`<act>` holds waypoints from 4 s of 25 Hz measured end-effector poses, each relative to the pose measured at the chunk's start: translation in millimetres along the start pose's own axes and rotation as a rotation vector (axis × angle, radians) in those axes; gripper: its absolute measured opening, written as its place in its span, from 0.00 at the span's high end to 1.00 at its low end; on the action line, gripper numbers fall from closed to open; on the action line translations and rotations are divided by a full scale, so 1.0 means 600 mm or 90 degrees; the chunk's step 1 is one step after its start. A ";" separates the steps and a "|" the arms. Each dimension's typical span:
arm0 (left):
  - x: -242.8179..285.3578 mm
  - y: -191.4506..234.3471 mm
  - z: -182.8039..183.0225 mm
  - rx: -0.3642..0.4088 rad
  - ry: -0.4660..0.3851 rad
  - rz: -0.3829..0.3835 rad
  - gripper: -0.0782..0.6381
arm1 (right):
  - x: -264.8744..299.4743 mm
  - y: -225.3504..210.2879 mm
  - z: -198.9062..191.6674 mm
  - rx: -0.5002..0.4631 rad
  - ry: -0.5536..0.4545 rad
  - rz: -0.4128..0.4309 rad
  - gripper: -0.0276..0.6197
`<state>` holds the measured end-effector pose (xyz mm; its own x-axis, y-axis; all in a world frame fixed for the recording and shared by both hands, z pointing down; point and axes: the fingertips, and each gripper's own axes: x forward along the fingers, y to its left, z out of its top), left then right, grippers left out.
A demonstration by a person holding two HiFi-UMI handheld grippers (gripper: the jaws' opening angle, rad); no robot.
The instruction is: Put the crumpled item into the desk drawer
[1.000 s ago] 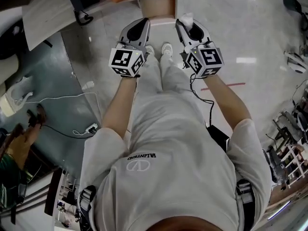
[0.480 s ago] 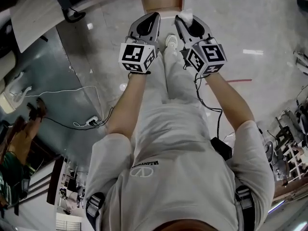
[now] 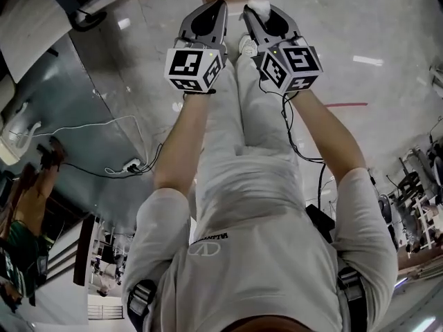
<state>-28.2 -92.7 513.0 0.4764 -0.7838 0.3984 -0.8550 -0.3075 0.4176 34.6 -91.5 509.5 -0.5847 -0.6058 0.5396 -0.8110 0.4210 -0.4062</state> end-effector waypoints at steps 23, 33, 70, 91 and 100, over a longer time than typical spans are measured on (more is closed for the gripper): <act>0.093 0.047 -0.111 0.035 0.058 0.030 0.89 | 0.093 -0.079 -0.090 0.027 0.024 -0.017 0.78; 0.123 0.057 -0.142 0.022 0.091 0.041 0.89 | 0.121 -0.106 -0.120 0.001 0.063 -0.034 0.78; 0.139 0.067 -0.176 0.002 0.122 0.068 0.89 | 0.153 -0.116 -0.156 0.040 0.117 -0.021 0.77; 0.134 0.076 -0.172 0.001 0.116 0.060 0.89 | 0.157 -0.120 -0.169 0.034 0.124 -0.039 0.74; 0.134 0.077 -0.179 -0.002 0.122 0.057 0.89 | 0.158 -0.121 -0.170 0.035 0.120 -0.040 0.70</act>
<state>-7.3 -112.2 652.2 0.4285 -0.6910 0.5822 -0.8955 -0.2389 0.3755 36.2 -110.9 665.5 -0.5304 -0.4908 0.6913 -0.8468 0.3452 -0.4047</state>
